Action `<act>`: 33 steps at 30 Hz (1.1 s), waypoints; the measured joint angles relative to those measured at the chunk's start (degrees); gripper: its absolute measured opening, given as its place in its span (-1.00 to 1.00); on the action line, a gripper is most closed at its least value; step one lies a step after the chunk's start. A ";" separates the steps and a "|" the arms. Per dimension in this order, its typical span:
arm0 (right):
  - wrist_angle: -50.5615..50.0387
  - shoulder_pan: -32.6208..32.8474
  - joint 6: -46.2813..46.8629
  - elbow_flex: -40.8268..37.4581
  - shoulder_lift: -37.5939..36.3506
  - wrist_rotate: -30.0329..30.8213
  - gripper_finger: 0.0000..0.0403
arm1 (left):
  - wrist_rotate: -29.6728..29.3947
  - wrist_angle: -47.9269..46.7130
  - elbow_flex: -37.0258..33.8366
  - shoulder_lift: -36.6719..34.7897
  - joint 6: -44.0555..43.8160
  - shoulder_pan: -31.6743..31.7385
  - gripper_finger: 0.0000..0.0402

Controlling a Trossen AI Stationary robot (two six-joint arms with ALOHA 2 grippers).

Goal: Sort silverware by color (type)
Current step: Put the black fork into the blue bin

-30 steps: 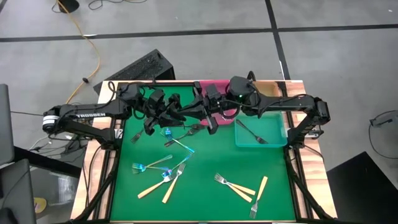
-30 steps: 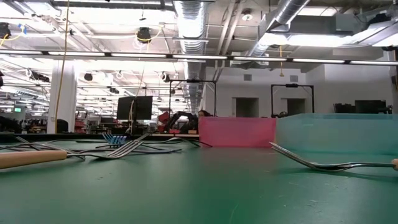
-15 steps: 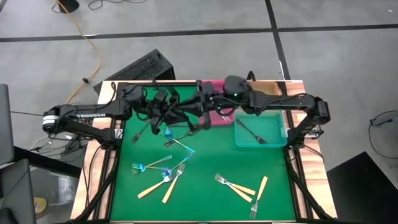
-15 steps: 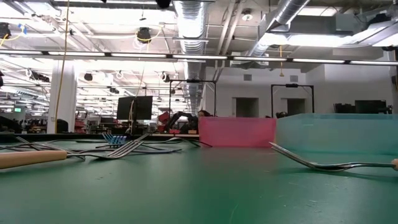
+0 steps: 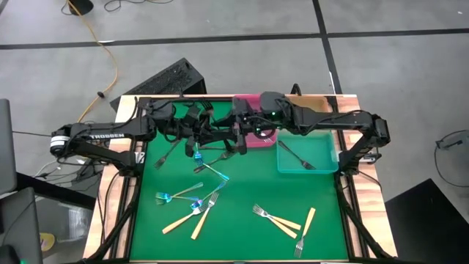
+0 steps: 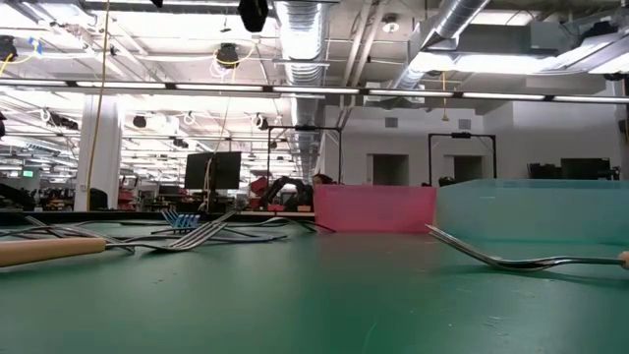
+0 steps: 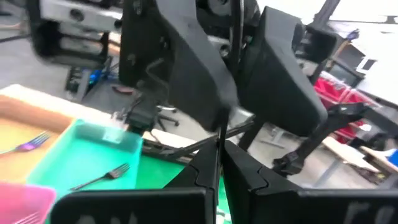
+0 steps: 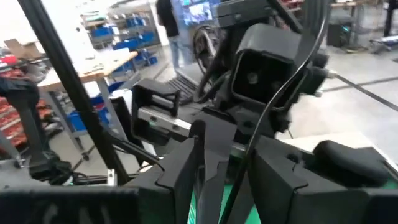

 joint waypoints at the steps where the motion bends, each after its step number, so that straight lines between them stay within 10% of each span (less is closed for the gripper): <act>1: -1.15 -0.02 0.01 0.00 -0.09 0.81 -0.20 | -0.48 -0.84 0.00 -0.02 0.42 0.00 -1.00; 25: -11.94 -0.27 0.14 0.00 -0.21 22.78 -0.26 | -34.43 -13.67 0.00 -0.04 5.39 -4.24 -1.00; 33: -13.09 0.01 -4.61 0.00 -0.21 22.90 -0.26 | -34.40 -13.95 0.00 -0.05 7.75 -5.70 -1.00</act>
